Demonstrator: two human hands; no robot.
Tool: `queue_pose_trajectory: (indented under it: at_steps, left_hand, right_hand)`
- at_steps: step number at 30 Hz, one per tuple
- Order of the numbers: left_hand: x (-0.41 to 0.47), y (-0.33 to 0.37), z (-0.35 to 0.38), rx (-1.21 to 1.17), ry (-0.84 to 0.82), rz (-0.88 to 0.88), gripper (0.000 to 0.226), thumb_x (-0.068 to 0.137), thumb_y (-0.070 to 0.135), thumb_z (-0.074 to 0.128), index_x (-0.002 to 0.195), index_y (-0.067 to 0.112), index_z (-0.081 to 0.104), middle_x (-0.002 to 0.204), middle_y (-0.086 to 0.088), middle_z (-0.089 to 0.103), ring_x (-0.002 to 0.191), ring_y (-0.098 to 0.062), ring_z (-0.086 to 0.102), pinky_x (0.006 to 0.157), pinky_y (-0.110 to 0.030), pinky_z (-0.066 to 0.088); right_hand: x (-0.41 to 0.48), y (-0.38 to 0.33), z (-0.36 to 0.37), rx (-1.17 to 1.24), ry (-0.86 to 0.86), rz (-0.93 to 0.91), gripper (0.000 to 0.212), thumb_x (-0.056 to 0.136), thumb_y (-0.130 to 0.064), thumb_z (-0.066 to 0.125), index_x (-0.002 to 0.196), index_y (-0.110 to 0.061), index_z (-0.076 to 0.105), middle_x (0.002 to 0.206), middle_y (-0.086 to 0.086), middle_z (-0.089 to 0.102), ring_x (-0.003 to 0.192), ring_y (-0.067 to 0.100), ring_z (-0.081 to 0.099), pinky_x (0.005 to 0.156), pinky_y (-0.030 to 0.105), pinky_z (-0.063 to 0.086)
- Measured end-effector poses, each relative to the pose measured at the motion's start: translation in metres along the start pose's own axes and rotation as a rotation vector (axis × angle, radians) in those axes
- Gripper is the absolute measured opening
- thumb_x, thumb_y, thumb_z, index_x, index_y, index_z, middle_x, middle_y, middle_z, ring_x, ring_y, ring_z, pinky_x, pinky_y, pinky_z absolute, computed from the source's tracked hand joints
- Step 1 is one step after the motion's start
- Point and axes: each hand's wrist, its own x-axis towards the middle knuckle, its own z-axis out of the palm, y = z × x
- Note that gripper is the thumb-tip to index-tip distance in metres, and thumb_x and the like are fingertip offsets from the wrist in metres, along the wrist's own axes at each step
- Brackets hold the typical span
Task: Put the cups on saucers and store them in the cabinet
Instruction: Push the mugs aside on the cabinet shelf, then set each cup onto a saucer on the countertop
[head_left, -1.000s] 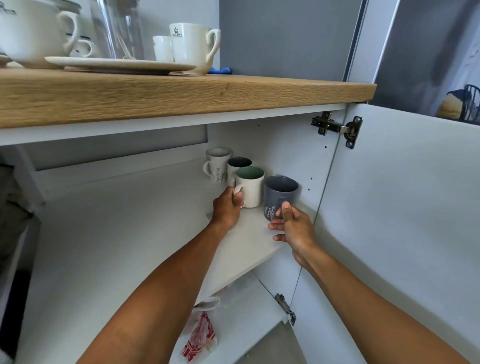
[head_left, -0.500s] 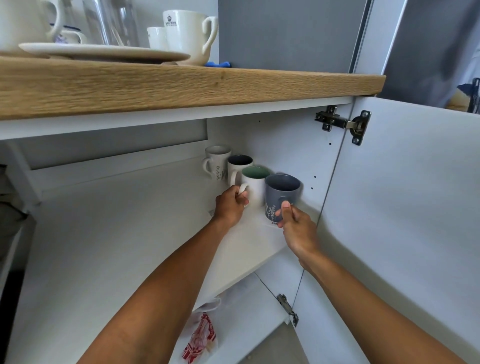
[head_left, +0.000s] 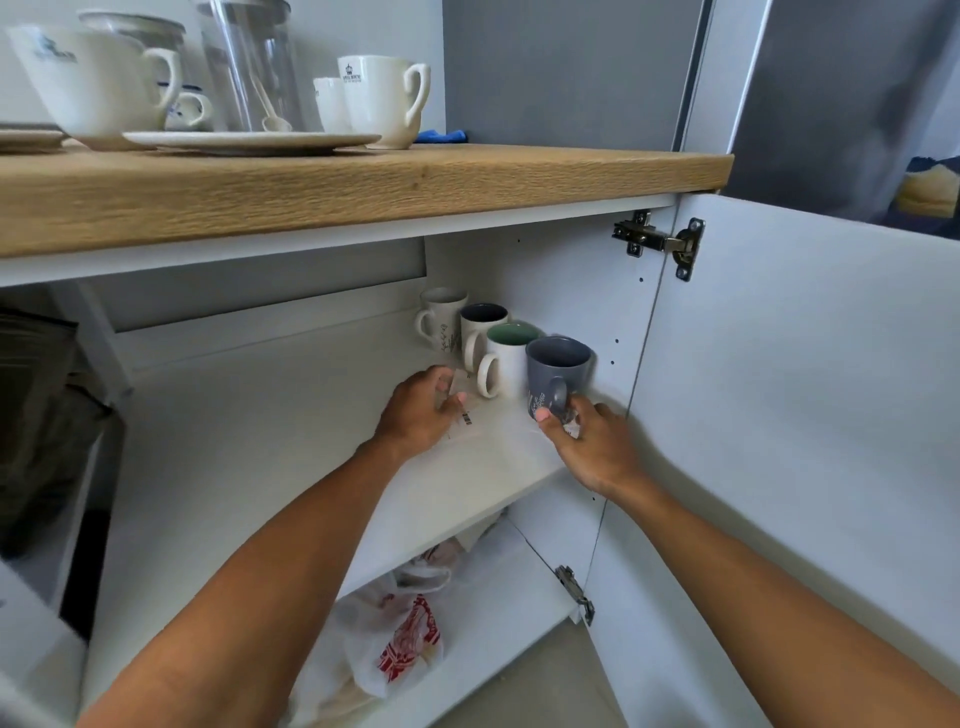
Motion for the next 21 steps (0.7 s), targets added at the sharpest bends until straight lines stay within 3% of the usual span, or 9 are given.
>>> queue_pose_trajectory:
  at_steps: [3,7,11,14,21]
  left_hand:
    - [-0.021,-0.004,-0.019,0.178,-0.020,0.012,0.054,0.092,0.050,0.056,0.137,0.023,0.045,0.133,-0.006,0.057,0.123,-0.027,0.048,0.097,-0.038,0.046]
    - [-0.042,-0.002,-0.035,0.323,0.000,-0.005,0.070,0.090,0.059,0.052,0.147,0.024,0.035,0.147,-0.005,0.046,0.133,-0.032,0.037,0.102,-0.043,0.042]
    - [-0.064,0.004,-0.051,0.479,-0.100,-0.060,0.077,0.089,0.066,0.044,0.152,0.028,0.024,0.157,-0.004,0.032,0.140,-0.032,0.028,0.110,-0.046,0.036]
    - [-0.087,0.020,-0.064,0.525,-0.197,-0.169,0.080,0.088,0.073,0.034,0.154,0.033,0.013,0.163,-0.003,0.016,0.147,-0.031,0.013,0.115,-0.048,0.026]
    - [-0.144,0.118,-0.138,0.519,-0.393,-0.235,0.087,0.084,0.078,0.031,0.154,0.035,0.005,0.165,-0.001,0.003,0.150,-0.028,-0.002,0.117,-0.051,0.016]
  right_hand:
    - [-0.003,-0.001,-0.008,-0.172,-0.072,-0.036,0.089,0.081,-0.085,0.031,0.145,-0.024,0.039,0.138,0.017,0.050,0.132,0.039,0.040,0.109,0.048,0.034]
    - [0.002,-0.006,-0.010,-0.220,-0.164,-0.028,0.108,0.074,-0.091,0.027,0.154,-0.018,0.023,0.155,0.013,0.034,0.142,0.037,0.028,0.116,0.052,0.025]
    - [-0.007,-0.018,-0.018,-0.162,-0.246,0.066,0.115,0.072,-0.092,0.033,0.157,-0.019,0.008,0.162,0.009,0.020,0.148,0.036,0.016,0.115,0.055,0.025]
    - [-0.024,-0.031,-0.041,-0.154,-0.304,0.139,0.114,0.072,-0.092,0.035,0.157,-0.019,0.009,0.163,0.010,0.016,0.149,0.035,0.011,0.113,0.056,0.026]
    - [-0.089,-0.087,-0.146,-0.313,-0.529,0.141,0.114,0.068,-0.096,0.023,0.157,-0.029,0.000,0.167,0.008,-0.004,0.152,0.030,-0.011,0.117,0.056,0.015]
